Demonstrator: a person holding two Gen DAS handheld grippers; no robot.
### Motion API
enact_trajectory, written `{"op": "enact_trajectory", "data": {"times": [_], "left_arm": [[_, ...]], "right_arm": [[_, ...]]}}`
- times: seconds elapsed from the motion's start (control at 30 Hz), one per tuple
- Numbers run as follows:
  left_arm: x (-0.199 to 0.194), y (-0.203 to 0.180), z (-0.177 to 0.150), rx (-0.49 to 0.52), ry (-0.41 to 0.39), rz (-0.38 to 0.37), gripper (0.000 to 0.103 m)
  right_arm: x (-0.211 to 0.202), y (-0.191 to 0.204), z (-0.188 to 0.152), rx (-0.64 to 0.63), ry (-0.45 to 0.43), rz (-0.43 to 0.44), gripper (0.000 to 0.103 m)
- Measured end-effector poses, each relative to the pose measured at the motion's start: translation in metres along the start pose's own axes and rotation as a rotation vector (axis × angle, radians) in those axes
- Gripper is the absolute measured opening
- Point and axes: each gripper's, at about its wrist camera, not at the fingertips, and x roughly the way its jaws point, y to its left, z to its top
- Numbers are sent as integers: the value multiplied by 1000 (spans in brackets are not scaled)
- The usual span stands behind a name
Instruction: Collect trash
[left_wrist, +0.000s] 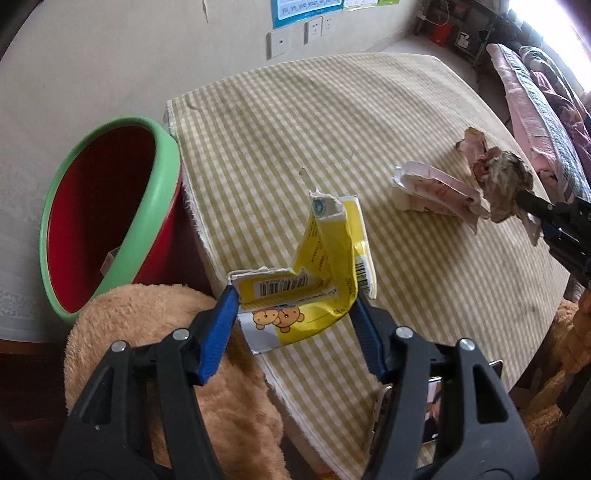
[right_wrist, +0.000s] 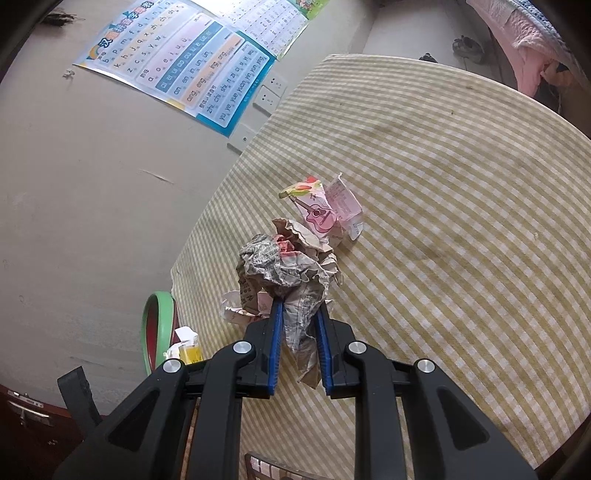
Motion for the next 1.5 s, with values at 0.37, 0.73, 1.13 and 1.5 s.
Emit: {"op": "enact_trajectory", "data": {"times": [0.37,0.73,1.13,1.5], "left_arm": [[6,-16,-5,39,4,-27,66],[15,-28,-9,125,-9,-83,73],[16,-12,-8,61,-68,-164,59],[9,-6,-11,42,-116,-199,58]], "right_arm": [[-12,-1,-3,-44,-20,-29,18],[-18,-18,-23,-75,76,-143,42],[-14,3,-36,-148,52,-190,61],[-20,21,-39,-194,-12,-210,7]]}}
